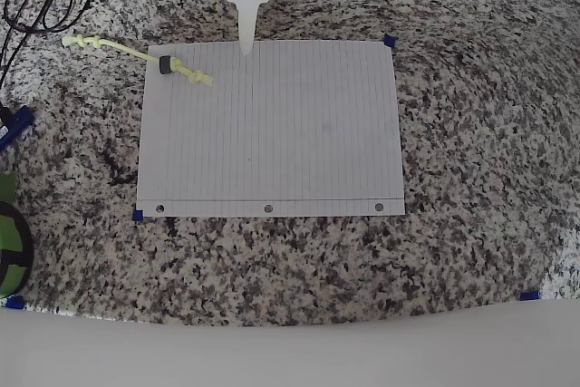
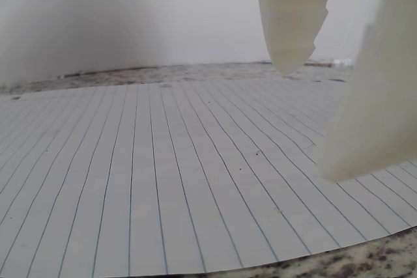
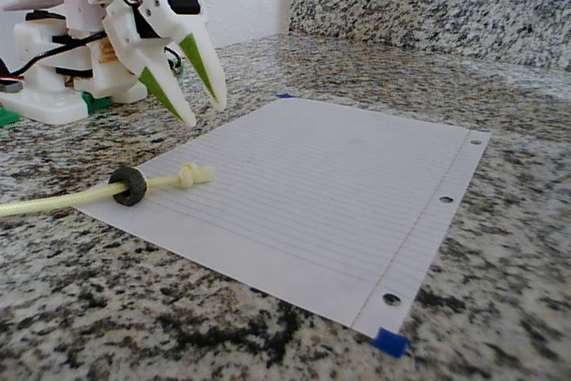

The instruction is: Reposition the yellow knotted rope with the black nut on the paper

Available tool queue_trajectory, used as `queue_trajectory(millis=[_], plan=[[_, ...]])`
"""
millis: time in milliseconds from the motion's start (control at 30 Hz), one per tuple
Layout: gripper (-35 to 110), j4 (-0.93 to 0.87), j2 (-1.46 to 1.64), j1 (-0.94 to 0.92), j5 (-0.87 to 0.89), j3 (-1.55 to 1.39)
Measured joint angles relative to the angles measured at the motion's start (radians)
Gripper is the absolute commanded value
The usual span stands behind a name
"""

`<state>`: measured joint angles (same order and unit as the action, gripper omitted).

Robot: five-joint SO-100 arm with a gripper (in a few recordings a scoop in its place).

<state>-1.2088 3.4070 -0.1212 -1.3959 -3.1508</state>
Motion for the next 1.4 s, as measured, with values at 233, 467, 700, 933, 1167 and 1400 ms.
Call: queue_trajectory(millis=[233,467,700,933,1167,1400], plan=[[44,0.000,0.000,0.000,0.000,0.000],[44,0.000,0.000,0.000,0.000,0.008],[44,0.015,-0.012,0.000,0.000,0.067],[44,0.054,-0.098,-0.023,0.000,0.087],[44,0.140,-0.275,-0.060,0.000,0.178],[44,0.222,-0.509,-0.092,0.000,0.301]])
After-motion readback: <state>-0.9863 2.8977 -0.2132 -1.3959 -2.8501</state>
